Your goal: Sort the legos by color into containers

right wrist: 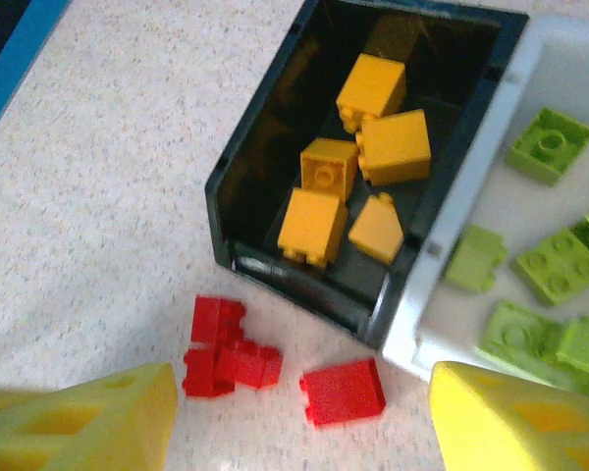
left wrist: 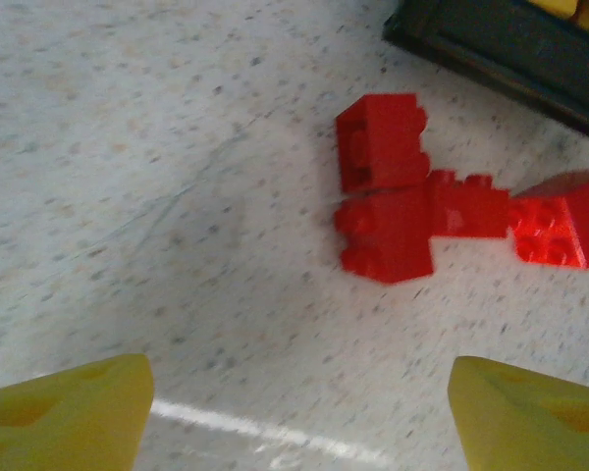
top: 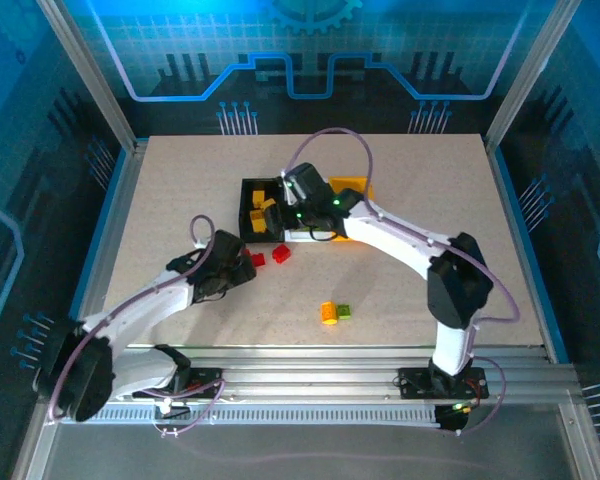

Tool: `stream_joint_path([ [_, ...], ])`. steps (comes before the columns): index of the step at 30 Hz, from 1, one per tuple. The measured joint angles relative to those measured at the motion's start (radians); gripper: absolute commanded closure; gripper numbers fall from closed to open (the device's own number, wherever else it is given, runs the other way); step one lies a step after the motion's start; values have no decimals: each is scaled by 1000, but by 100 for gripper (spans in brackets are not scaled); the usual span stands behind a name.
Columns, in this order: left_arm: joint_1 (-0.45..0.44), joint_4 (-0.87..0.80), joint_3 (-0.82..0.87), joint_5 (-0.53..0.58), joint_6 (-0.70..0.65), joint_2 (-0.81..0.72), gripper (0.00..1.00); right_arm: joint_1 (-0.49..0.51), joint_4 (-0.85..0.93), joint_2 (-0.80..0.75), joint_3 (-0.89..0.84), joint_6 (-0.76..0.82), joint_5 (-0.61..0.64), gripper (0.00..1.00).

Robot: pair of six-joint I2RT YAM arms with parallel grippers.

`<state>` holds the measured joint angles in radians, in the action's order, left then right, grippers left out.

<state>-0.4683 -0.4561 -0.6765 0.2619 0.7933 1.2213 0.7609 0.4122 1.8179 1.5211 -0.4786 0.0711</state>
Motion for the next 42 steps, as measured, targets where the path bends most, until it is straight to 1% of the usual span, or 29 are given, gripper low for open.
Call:
stream_joint_path([
  [1,2,29,-18,-10,-8,44,28,0,-7,-27,-34,-3,1,30],
  [5,4,123,-69,-39,-37,177,33,-1,-23,-87,-136,-18,8,30],
  [7,4,154,-88,-51,-45,229,39,-2,-25,-103,-177,-23,11,30],
  [8,4,162,-93,-55,-51,245,40,-3,-25,-109,-192,-24,11,30],
  [11,4,171,-94,-58,-60,272,43,-10,-27,-128,-226,-30,15,30],
  [13,4,171,-94,-57,-63,282,48,-18,-32,-140,-240,-34,18,30],
  [22,4,182,-94,-19,-69,324,61,-34,-57,-157,-245,-42,18,30],
  [23,4,180,-94,-16,-69,335,61,-34,-57,-158,-245,-42,18,30],
  [26,4,169,-94,-15,-71,352,57,-34,-60,-159,-247,-42,18,30],
  [30,4,157,-94,-5,-73,352,63,-37,-65,-169,-254,-42,19,30],
  [32,4,150,-94,2,-79,352,63,-37,-68,-172,-258,-42,18,30],
  [35,4,147,-94,16,-89,352,57,-38,-72,-173,-261,-45,18,30],
  [38,4,148,-94,35,-97,352,57,-38,-75,-174,-264,-45,18,30],
  [40,4,156,-94,44,-106,353,59,-38,-76,-174,-265,-45,18,30],
  [42,4,172,-94,52,-118,359,65,-38,-77,-174,-265,-45,18,30],
])
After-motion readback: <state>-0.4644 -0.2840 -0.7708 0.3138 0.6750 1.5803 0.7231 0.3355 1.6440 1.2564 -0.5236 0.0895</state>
